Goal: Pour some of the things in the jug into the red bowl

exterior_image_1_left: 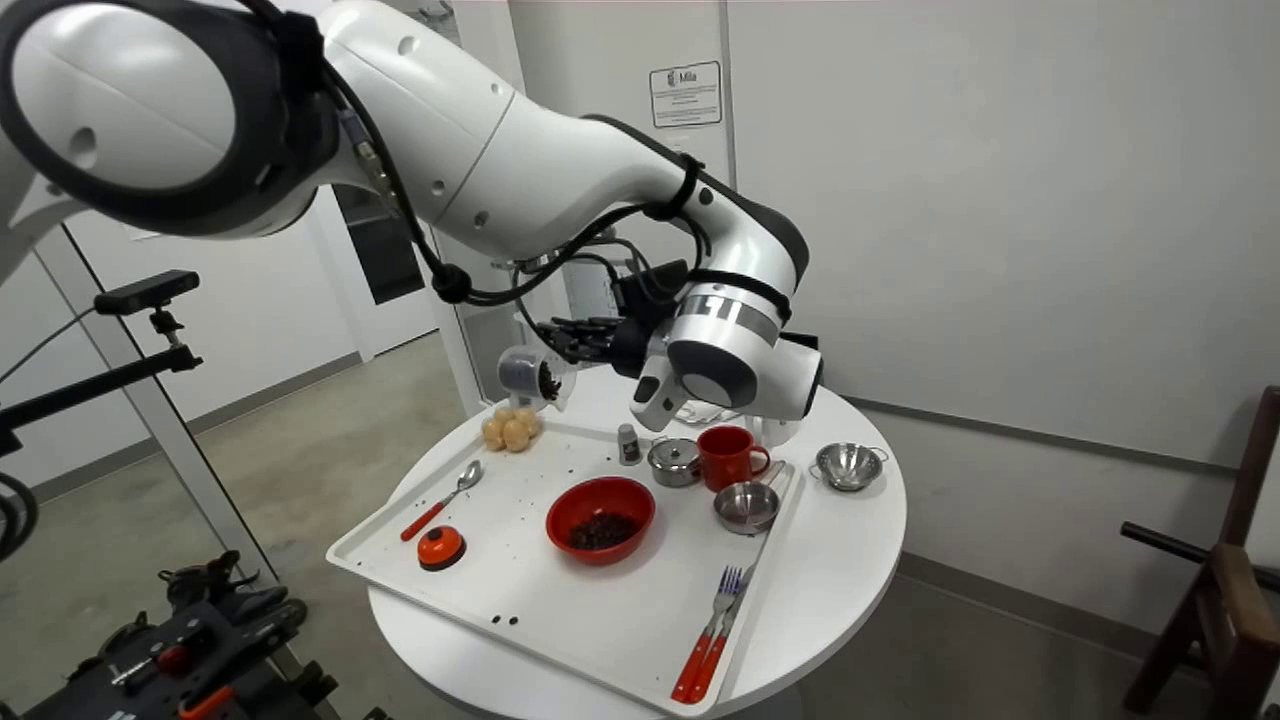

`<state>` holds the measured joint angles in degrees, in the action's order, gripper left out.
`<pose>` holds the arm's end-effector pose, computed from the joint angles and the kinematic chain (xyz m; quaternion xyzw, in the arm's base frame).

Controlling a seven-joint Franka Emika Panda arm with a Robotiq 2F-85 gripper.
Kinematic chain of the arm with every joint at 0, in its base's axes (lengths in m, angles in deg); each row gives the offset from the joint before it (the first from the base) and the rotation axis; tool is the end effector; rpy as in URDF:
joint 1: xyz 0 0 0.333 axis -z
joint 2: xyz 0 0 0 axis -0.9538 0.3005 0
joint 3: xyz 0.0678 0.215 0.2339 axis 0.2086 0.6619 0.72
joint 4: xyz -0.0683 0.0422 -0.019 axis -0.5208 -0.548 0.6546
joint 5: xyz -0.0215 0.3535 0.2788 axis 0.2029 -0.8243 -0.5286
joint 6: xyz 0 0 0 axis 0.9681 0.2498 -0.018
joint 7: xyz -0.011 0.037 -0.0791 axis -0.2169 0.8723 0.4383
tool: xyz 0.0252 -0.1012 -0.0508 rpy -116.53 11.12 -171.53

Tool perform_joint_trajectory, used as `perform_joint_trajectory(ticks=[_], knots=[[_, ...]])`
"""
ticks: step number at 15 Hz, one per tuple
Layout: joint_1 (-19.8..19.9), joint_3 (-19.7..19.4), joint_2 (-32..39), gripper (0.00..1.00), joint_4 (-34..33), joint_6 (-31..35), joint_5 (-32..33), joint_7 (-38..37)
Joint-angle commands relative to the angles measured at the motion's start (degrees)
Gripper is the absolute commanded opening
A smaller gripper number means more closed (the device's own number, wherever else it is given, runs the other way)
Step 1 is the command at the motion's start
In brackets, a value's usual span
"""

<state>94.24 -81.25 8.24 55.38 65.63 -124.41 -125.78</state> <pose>0.6394 -0.2133 0.1575 -0.4513 0.5082 0.5705 0.4611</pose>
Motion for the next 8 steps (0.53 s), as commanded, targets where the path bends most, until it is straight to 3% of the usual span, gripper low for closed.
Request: perform_joint_trajectory(ticks=[1,5,8], knots=[[2.5,1.1,3.73,0.11,-5.08,-3.69,-4.24,-6.45],[3.07,1.05,4.92,0.1,-5.54,-3.65,-5.82,-10.34],[1.79,-0.02,4.41,0.1,-4.4,0.08,-5.77,-11.98]])
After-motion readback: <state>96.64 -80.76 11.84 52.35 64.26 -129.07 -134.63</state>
